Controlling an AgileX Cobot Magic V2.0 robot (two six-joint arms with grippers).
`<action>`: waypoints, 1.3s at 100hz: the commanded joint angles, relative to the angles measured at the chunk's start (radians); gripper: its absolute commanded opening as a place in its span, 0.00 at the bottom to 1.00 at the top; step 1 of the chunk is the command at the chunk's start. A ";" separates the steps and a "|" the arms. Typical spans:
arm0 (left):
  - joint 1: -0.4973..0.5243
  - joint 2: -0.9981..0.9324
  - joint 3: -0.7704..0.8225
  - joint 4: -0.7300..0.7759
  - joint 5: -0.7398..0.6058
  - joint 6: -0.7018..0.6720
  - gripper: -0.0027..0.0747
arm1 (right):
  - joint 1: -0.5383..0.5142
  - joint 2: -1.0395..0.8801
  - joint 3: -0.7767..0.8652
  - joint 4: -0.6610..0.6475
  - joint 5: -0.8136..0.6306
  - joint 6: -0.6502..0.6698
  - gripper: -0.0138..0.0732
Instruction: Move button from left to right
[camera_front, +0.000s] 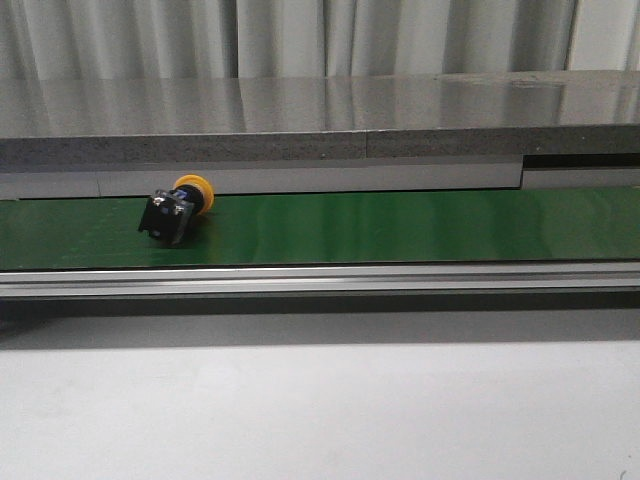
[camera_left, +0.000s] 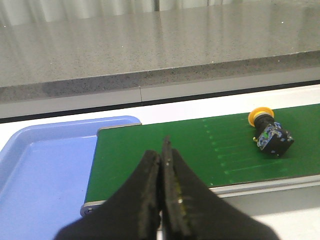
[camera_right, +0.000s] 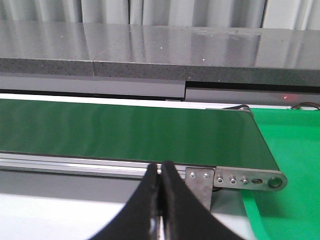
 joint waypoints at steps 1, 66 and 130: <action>-0.010 0.006 -0.030 -0.013 -0.064 -0.002 0.01 | -0.007 -0.016 -0.019 -0.003 -0.111 0.000 0.08; -0.010 0.006 -0.030 -0.013 -0.064 -0.002 0.01 | -0.006 0.189 -0.300 0.076 0.003 0.000 0.08; -0.010 0.006 -0.030 -0.013 -0.064 -0.002 0.01 | -0.006 0.887 -0.838 0.129 0.471 0.000 0.08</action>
